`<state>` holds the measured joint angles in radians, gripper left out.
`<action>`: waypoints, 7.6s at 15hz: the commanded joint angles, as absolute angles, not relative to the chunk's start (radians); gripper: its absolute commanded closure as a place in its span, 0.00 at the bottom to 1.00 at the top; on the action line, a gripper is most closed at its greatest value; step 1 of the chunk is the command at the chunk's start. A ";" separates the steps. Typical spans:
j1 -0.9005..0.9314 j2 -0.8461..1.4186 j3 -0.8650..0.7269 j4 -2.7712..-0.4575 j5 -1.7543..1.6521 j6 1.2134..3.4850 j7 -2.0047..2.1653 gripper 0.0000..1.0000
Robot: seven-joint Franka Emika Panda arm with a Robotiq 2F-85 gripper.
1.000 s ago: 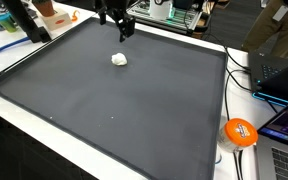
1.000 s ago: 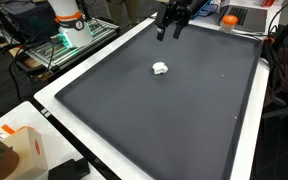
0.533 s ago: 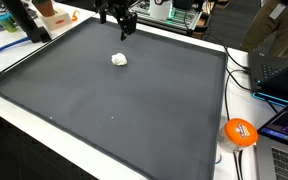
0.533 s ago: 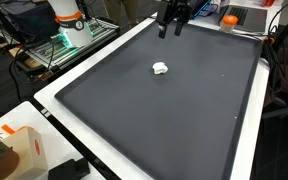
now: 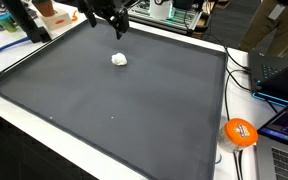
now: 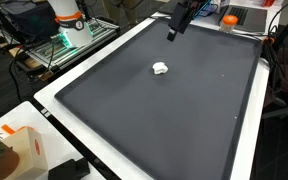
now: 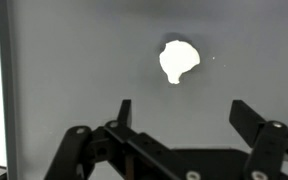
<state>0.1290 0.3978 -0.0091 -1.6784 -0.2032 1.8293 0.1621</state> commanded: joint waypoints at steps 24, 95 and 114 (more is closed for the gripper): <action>0.061 0.754 -0.010 -1.386 -0.013 1.660 0.167 0.00; 0.067 0.601 -0.030 -1.593 -0.010 1.729 0.273 0.00; 0.064 0.396 -0.022 -1.984 0.012 2.107 0.286 0.00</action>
